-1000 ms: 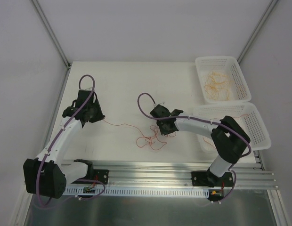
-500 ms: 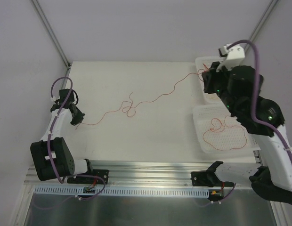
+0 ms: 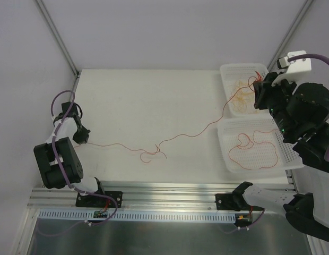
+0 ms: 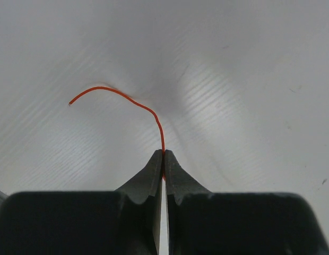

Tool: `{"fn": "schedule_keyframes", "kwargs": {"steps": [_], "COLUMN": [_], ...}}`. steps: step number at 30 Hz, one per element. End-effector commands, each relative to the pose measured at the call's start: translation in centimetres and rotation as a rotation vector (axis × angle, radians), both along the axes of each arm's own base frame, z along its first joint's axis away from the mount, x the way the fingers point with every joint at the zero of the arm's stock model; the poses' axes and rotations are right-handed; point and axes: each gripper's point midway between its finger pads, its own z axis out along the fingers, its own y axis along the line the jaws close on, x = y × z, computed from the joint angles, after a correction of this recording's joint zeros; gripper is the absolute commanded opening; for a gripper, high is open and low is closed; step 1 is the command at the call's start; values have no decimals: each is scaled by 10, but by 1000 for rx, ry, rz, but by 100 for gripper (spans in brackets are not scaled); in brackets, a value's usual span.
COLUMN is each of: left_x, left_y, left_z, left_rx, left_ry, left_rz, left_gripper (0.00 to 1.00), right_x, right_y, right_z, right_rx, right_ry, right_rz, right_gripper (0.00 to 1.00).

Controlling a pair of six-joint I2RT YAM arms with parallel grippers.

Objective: Untangle the cables

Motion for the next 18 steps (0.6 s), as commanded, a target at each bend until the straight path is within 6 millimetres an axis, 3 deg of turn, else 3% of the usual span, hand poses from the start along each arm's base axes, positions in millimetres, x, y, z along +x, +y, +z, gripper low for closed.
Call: {"fn": "schedule_keyframes", "kwargs": {"steps": [1,11,14,18], "left_x": [5,-8,-8,-4], "left_y": [24,79,84,79], "left_z": [6,12,12,10], "left_rx": [26,5,1,-30], "left_ry": [-13,-53,-50,-62], "left_rz": [83,311,324,316], "left_gripper": [0,0,0,0], "right_x": [-19,-53,-66,-72], "right_y": [-33,-90,-105,-107], "right_z": [30,44,47,40], "right_rx": [8,-12,-15,-28], "right_ry": [-95,-168,-193,-180], "right_rz": [-77,-235,-259,-247], "right_gripper": [1,1,1,1]}}
